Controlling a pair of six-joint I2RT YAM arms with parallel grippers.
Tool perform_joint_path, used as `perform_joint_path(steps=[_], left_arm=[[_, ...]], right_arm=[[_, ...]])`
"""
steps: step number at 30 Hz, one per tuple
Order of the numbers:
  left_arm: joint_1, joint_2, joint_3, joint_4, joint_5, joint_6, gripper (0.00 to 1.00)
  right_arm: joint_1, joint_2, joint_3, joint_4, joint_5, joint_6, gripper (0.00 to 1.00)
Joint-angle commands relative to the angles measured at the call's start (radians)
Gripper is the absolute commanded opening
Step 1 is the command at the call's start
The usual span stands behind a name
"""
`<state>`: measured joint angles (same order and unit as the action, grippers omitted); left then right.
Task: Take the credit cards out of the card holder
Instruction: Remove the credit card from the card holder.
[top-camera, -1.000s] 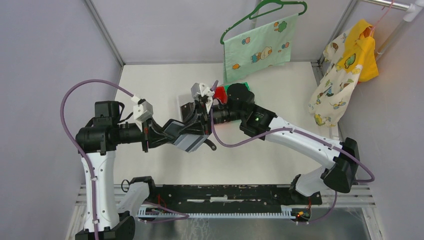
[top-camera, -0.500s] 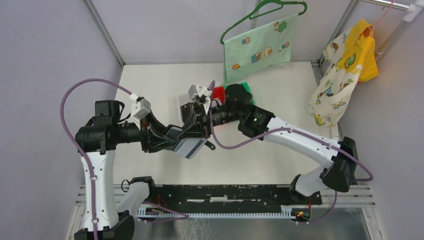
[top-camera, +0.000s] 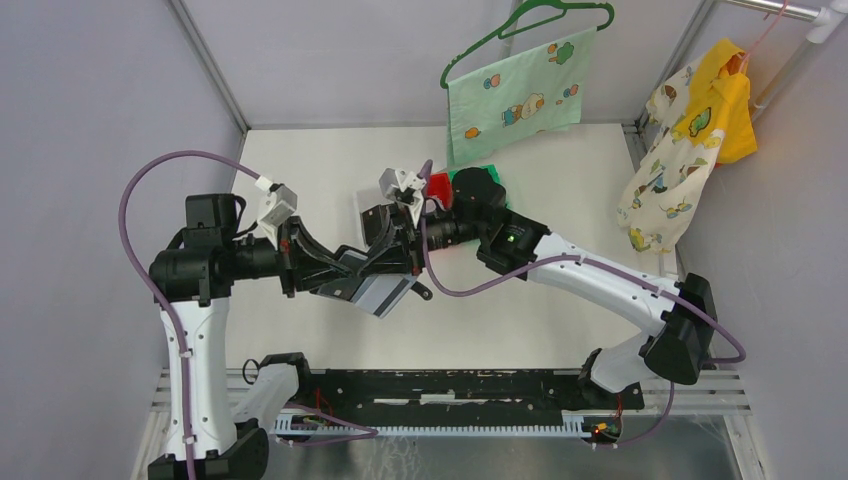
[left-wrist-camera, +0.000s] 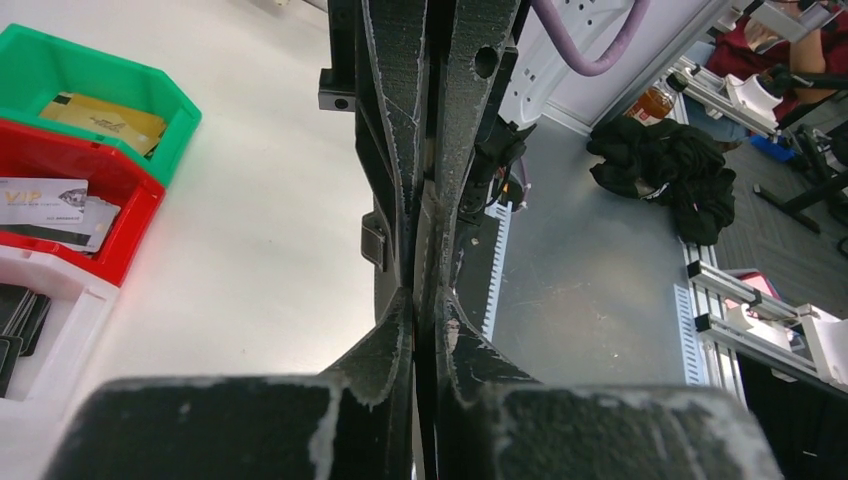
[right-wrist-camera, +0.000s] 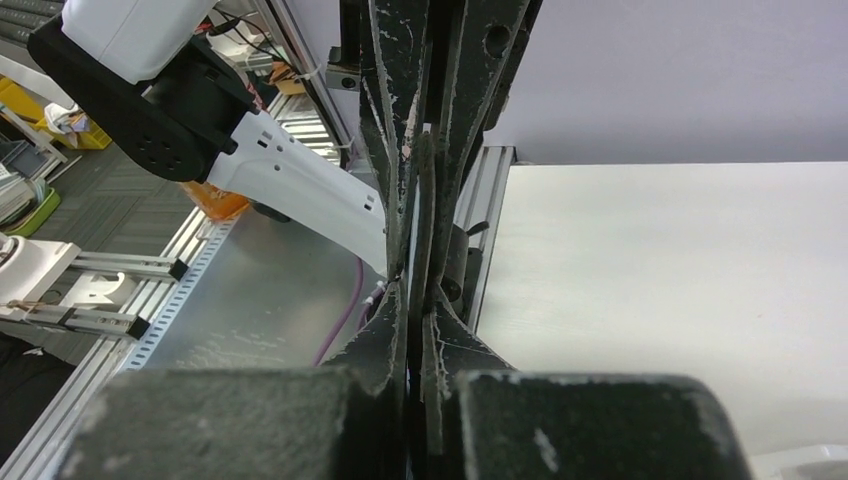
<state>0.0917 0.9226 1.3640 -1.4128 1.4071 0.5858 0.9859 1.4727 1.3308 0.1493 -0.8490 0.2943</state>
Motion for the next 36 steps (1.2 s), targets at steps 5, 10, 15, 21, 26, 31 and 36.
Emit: perform_joint_path(steps=[5,10,15,21,26,31,36], left_arm=[[-0.002,0.002,0.02,0.091,0.02,-0.115,0.02],[0.001,-0.019,-0.033,0.275,-0.089,-0.314,0.02],[0.002,-0.068,-0.113,0.548,-0.192,-0.561,0.02],[0.001,-0.065,-0.129,0.641,-0.164,-0.702,0.02],[0.001,-0.066,-0.117,0.641,-0.115,-0.71,0.02],[0.001,-0.074,-0.114,0.637,-0.088,-0.702,0.02],[0.001,-0.07,-0.104,0.608,-0.07,-0.671,0.02]], right_arm=[[-0.051,-0.072,-0.025,0.087,0.029,0.052,0.6],[-0.108,-0.198,-0.094,0.15,0.222,0.134,0.64],[-0.102,-0.261,-0.264,0.395,0.239,0.371,0.6],[-0.032,-0.198,-0.37,0.554,0.234,0.506,0.58],[-0.013,-0.125,-0.399,0.674,0.228,0.61,0.53],[-0.013,-0.09,-0.397,0.727,0.238,0.646,0.52],[-0.013,-0.059,-0.372,0.744,0.243,0.661,0.5]])
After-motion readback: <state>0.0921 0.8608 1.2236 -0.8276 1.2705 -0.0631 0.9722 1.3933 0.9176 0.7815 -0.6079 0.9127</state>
